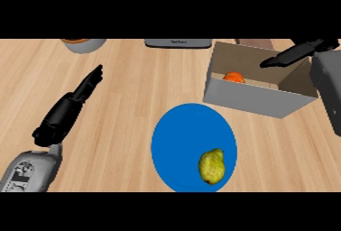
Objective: Pick the squash from the plate and place it in the cardboard box
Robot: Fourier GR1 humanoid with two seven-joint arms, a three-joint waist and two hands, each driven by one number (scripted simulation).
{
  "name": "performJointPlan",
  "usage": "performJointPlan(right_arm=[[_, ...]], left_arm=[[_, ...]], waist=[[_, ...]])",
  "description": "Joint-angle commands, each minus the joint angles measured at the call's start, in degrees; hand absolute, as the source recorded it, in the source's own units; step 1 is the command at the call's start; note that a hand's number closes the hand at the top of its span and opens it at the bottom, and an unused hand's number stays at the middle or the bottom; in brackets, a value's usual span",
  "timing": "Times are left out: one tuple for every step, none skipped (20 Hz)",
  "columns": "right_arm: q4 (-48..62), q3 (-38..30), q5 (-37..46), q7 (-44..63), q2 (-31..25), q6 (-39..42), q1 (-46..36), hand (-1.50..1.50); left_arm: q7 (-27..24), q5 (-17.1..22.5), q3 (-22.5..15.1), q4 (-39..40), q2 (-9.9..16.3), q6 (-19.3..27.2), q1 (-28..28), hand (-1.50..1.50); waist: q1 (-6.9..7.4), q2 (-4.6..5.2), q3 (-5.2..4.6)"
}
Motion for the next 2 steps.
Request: performJointPlan(right_arm=[[6.2, -5.0, -3.3, -0.8, -3.7, 0.0, -0.2, -1.50], [6.9, -5.8, -3.5, -0.1, -4.1, -2.0, -2.2, -1.50]], left_arm=[[-2.8, 0.2, 0.5, 1.6, 0.6, -1.5, 0.7, 0.00], [0.1, -0.2, 0.0, -0.5, -0.5, -0.4, -1.2, 0.00]], waist=[[0.90, 0.53, 0.01], [1.14, 0.44, 0.04]])
